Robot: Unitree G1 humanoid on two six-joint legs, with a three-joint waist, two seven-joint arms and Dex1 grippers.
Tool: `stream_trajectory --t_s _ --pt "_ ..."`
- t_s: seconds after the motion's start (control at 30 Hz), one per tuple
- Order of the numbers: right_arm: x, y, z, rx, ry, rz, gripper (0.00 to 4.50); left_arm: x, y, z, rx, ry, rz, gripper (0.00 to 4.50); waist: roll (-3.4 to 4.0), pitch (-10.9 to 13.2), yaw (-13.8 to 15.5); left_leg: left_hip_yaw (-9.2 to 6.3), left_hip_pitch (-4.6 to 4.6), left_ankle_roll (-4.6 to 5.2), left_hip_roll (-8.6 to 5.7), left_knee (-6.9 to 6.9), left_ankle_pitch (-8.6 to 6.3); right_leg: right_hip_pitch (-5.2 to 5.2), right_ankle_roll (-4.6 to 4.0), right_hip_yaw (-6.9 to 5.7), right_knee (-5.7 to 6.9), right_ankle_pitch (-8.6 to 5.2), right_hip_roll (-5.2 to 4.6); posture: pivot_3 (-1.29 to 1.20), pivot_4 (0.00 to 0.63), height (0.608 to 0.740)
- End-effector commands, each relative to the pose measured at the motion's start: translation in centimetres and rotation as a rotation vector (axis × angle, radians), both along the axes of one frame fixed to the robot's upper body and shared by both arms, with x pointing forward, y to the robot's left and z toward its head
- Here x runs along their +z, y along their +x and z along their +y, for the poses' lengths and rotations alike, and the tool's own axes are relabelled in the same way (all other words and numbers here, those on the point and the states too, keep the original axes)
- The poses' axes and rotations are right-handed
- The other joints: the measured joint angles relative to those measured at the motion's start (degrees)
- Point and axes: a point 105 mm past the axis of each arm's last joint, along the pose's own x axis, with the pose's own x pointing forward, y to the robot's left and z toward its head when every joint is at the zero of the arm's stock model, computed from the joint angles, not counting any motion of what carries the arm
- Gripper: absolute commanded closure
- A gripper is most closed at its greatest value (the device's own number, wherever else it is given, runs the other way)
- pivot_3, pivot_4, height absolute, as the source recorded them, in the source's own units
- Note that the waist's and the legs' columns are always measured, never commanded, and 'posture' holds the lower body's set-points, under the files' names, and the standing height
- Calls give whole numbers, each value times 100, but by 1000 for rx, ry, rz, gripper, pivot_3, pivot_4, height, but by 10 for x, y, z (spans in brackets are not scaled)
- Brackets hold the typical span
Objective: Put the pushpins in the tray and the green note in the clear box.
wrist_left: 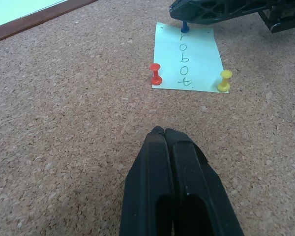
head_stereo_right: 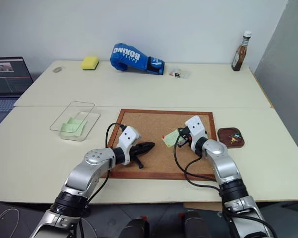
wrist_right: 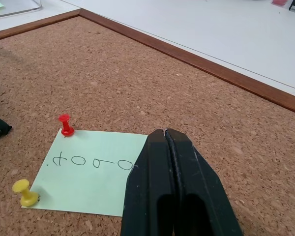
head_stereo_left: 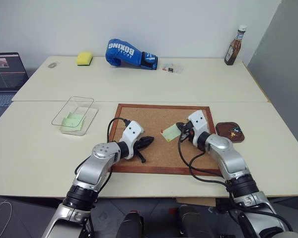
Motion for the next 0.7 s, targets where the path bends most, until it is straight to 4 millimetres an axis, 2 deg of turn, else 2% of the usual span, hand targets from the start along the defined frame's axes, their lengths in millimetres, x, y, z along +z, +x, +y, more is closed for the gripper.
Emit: stream_trajectory --t_s 0.03,0.27,0.3,0.37,0.53,0.7 --pt "9 2 -2 -4 16 -34 4469 -3 4 6 39 23 3 4500 0 0 0 0 0 0 0 -1 0 0 0 0 0 0 0 0 150 740" --pt "21 5 -4 -21 61 -64 4469 -4 4 6 39 18 9 4500 0 0 0 0 0 0 0 -3 0 0 -2 0 -2 -1 0 0 150 740" --pt "22 5 -4 -23 64 -64 4109 -4 3 5 36 14 13 4500 0 0 0 0 0 0 0 -3 0 0 -2 0 -2 -1 0 0 150 740" --pt "22 7 -5 -34 54 -70 3917 -4 1 3 26 3 28 4500 0 0 0 0 0 0 0 -4 0 0 -2 0 -2 -1 0 0 150 740" --pt "20 7 -1 -9 55 -44 2946 -5 -10 -3 -31 -2 64 4500 0 0 -4 -1 0 0 0 -6 0 -1 -3 -1 -2 -2 0 0 150 740" --pt "15 4 1 7 32 -32 2946 -4 -11 -3 -32 5 68 4500 0 0 -3 0 -1 -1 0 -23 -2 -4 5 0 -10 2 0 0 150 740"
